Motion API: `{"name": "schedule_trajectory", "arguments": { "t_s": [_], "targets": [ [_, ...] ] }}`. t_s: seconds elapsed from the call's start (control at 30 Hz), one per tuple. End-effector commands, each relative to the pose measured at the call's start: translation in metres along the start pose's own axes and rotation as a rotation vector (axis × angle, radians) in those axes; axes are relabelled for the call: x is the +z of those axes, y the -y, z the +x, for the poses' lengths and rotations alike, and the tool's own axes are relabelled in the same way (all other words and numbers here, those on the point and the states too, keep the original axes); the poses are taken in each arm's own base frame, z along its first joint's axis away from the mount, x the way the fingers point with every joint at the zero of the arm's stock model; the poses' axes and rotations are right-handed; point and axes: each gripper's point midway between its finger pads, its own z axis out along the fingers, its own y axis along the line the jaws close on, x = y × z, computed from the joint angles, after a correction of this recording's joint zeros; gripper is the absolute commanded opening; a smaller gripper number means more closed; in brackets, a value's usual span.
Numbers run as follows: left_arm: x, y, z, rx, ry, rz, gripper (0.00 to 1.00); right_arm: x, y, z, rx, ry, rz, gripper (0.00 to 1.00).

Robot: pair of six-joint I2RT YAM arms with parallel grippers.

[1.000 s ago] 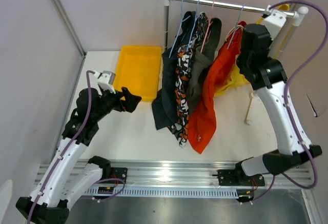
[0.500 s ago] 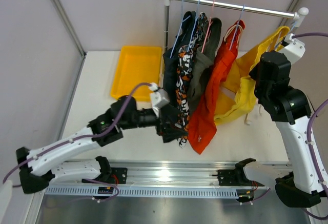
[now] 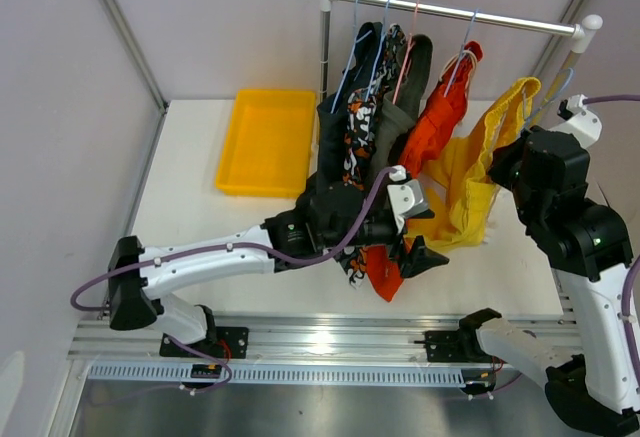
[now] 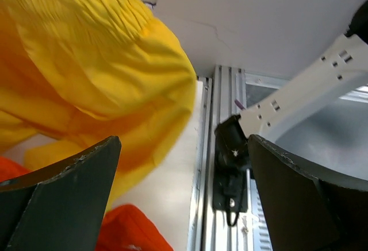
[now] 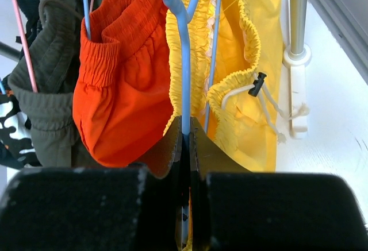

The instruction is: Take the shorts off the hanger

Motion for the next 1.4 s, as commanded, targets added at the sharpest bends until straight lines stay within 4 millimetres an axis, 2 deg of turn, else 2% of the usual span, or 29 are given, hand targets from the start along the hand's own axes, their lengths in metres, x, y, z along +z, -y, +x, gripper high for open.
{"name": "schedule_trajectory", "arguments": {
  "t_s": [0.0,0.07,0.13,0.2,0.23,0.37,0.47,0.5,0.57,0.6,0.63,0.73,0.77,0.8,0.83,0.87,0.9,0.93,0.97,1.0,1.03,1.07,1.1,1.2,1.27,1.3,1.37],
  "targets": [
    [0.011,-0.002,-0.041,0.078,0.102,-0.007,0.99,-0.010,-0.005,-0.009,0.040,0.028,-0.045,0.00],
    [0.022,-0.003,-0.040,0.082,0.088,0.004,0.99,-0.012,-0.004,-0.010,0.041,0.031,-0.050,0.00],
    [0.033,0.000,-0.030,0.076,0.061,0.030,0.99,-0.012,-0.005,-0.010,0.040,0.029,-0.055,0.00],
    [0.038,0.002,-0.029,0.075,0.062,0.042,0.99,-0.012,-0.007,-0.009,0.034,0.026,-0.060,0.00],
    [0.044,0.001,-0.020,0.066,0.047,0.046,0.99,-0.012,-0.008,-0.011,0.037,0.031,-0.062,0.00],
    [0.053,0.000,-0.007,0.051,0.033,0.046,0.99,-0.013,-0.011,-0.017,0.034,0.040,-0.072,0.00],
    [0.060,-0.006,0.001,0.043,0.035,0.024,0.77,-0.016,-0.013,-0.023,0.033,0.045,-0.080,0.00],
    [0.063,-0.007,0.001,0.042,0.038,0.020,0.61,-0.017,-0.013,-0.024,0.033,0.046,-0.081,0.00],
    [0.067,-0.010,0.004,0.033,0.035,0.011,0.42,-0.020,-0.012,-0.028,0.034,0.053,-0.080,0.00],
    [0.071,-0.012,0.003,0.019,0.037,0.002,0.09,-0.021,-0.012,-0.029,0.034,0.054,-0.081,0.00],
    [0.072,-0.013,0.003,0.014,0.036,-0.006,0.00,-0.022,-0.011,-0.029,0.031,0.052,-0.078,0.00],
    [0.071,-0.010,0.006,0.000,0.033,-0.001,0.00,-0.022,-0.010,-0.030,0.026,0.057,-0.073,0.00],
    [0.070,-0.003,0.006,-0.001,0.033,0.006,0.00,-0.020,-0.009,-0.031,0.019,0.062,-0.062,0.00],
    [0.066,0.000,0.023,-0.007,0.004,0.002,0.00,-0.019,-0.010,-0.033,0.015,0.068,-0.058,0.00],
    [0.057,0.017,0.011,-0.001,0.037,0.024,0.00,-0.018,-0.010,-0.035,0.013,0.074,-0.056,0.00],
    [0.049,0.020,0.043,-0.012,-0.020,0.016,0.00,-0.017,-0.010,-0.038,0.005,0.083,-0.048,0.00],
    [0.043,0.025,0.048,-0.023,-0.019,0.003,0.00,-0.016,-0.013,-0.043,0.005,0.093,-0.049,0.00],
    [0.030,0.047,0.035,-0.025,0.020,0.033,0.00,-0.015,-0.015,-0.046,0.003,0.097,-0.046,0.00],
    [0.024,0.055,0.030,-0.033,0.050,0.037,0.00,-0.015,-0.015,-0.050,0.001,0.107,-0.045,0.00],
    [0.015,0.056,0.071,-0.057,-0.020,0.014,0.00,-0.017,-0.017,-0.058,0.003,0.123,-0.045,0.00],
    [0.005,0.073,0.065,-0.068,0.003,0.036,0.00,-0.014,-0.018,-0.059,-0.003,0.122,-0.039,0.00],
    [-0.002,0.076,0.089,-0.091,-0.029,0.028,0.00,-0.013,-0.017,-0.061,-0.007,0.128,-0.032,0.00],
    [-0.005,0.082,0.090,-0.099,-0.024,0.041,0.00,-0.013,-0.018,-0.063,-0.007,0.130,-0.031,0.00],
    [-0.010,0.083,0.097,-0.127,-0.015,0.012,0.00,-0.014,-0.016,-0.062,0.001,0.124,-0.023,0.00],
    [-0.005,0.080,0.093,-0.117,-0.010,-0.010,0.00,-0.016,-0.019,-0.056,0.023,0.095,-0.046,0.00],
    [-0.001,0.076,0.095,-0.115,-0.015,-0.034,0.00,-0.018,-0.018,-0.050,0.024,0.073,-0.055,0.00],
    [0.007,0.052,0.100,-0.097,-0.040,-0.154,0.00,-0.025,-0.024,-0.042,0.058,0.029,-0.103,0.00]
  ]
}}
